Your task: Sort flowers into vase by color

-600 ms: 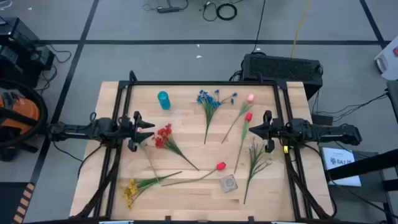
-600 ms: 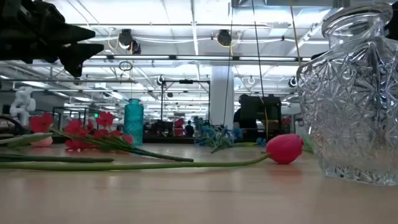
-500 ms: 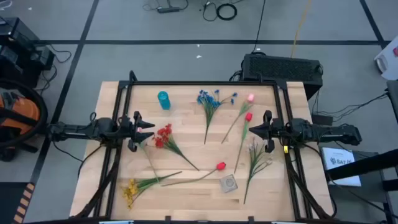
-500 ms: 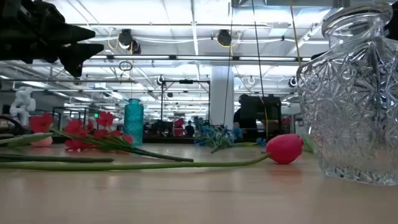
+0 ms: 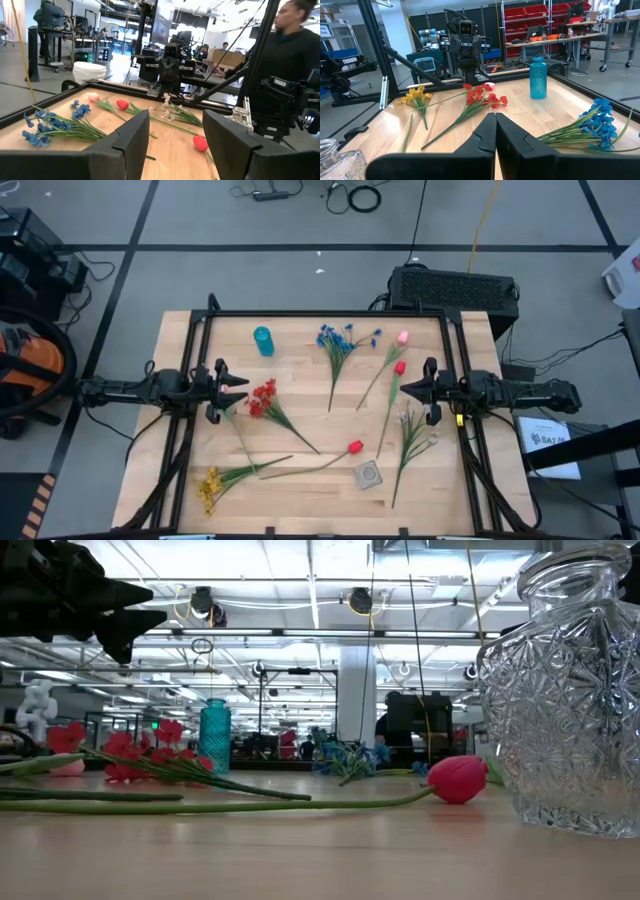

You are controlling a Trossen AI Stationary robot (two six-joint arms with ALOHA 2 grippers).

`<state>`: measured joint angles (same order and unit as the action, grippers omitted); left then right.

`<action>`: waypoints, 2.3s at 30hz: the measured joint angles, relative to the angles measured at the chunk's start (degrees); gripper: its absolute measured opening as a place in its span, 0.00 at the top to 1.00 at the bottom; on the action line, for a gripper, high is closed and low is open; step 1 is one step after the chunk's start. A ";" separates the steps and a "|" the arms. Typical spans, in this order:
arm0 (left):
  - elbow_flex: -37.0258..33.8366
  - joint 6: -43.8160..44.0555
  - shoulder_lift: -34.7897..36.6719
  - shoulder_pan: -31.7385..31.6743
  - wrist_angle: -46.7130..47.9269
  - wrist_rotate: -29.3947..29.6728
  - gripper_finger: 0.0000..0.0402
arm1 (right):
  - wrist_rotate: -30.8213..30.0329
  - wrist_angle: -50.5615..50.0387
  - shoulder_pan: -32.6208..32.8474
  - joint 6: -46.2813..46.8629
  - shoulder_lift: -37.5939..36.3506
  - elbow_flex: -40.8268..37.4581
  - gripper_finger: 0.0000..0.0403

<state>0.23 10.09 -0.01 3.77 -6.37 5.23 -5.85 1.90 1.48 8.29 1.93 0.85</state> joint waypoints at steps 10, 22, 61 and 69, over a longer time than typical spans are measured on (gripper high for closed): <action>0.01 0.02 -0.01 -0.02 0.02 0.00 0.52 | 0.02 -0.01 0.02 0.00 0.00 -0.01 1.00; 0.00 0.02 -0.01 -0.01 0.01 -0.01 0.52 | 0.02 -0.01 0.02 0.00 0.00 0.01 1.00; 0.00 0.02 0.00 0.00 -0.06 -0.02 0.52 | -19.44 -2.46 0.02 10.19 16.44 6.86 1.00; 0.00 0.02 0.00 0.00 -0.07 -0.02 0.52 | -26.95 -5.98 -0.18 20.67 40.32 24.43 1.00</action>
<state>0.23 10.11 -0.01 3.77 -6.44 5.21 -32.80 -4.08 1.29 28.96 42.26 25.28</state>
